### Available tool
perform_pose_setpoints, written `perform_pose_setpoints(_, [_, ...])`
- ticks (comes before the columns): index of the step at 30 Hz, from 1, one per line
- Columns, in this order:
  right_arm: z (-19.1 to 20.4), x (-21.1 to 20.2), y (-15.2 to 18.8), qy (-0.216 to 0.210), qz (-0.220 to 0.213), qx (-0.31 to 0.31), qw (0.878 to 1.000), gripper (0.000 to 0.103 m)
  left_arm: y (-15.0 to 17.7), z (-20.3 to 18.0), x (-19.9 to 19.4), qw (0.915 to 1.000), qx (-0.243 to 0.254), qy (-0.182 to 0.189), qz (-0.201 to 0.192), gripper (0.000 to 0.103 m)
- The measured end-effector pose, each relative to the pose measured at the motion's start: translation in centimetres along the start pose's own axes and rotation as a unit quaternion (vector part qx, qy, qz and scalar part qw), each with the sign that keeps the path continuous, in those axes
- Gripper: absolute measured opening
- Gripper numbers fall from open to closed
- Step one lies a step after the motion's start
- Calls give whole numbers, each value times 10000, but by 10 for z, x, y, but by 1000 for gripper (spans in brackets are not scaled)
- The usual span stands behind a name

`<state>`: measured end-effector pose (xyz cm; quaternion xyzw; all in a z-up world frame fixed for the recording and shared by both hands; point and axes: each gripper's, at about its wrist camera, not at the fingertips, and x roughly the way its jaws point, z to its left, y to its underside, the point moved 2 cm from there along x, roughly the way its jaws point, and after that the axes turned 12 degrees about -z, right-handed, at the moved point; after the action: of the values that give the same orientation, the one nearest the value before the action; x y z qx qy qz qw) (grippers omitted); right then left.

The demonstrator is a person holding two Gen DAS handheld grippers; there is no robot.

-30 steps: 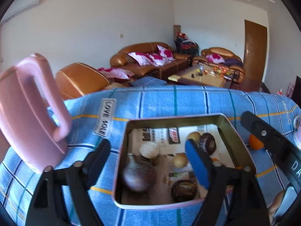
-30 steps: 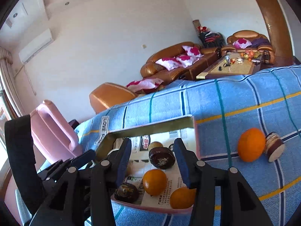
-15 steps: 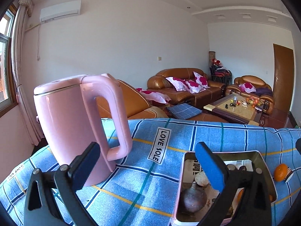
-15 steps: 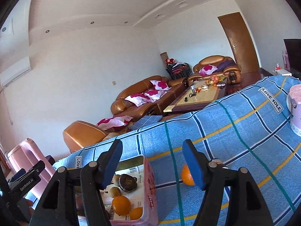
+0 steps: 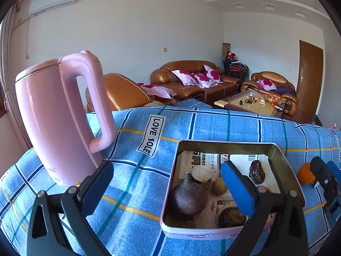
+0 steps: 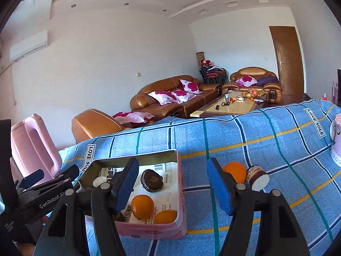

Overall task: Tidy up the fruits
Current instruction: 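Withdraw both open tools from the tray toward the remaining orange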

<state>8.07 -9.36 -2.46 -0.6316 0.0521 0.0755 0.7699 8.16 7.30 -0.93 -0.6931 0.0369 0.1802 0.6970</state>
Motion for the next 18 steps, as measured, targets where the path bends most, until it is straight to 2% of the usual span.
perform_pose_setpoints(8, [3, -23, -1, 81, -225, -291, 9993, 68, 11, -3, -13, 10000, 61, -3, 47, 103])
perform_pose_setpoints(14, [9, -42, -2, 199, -501, -579, 9969, 69, 17, -16, -29, 9991, 384, 32, -163, 103])
perform_pose_setpoints(18, [10, -49, -1, 227, -531, -666, 9961, 69, 17, -22, -41, 9982, 504, 58, -304, 103])
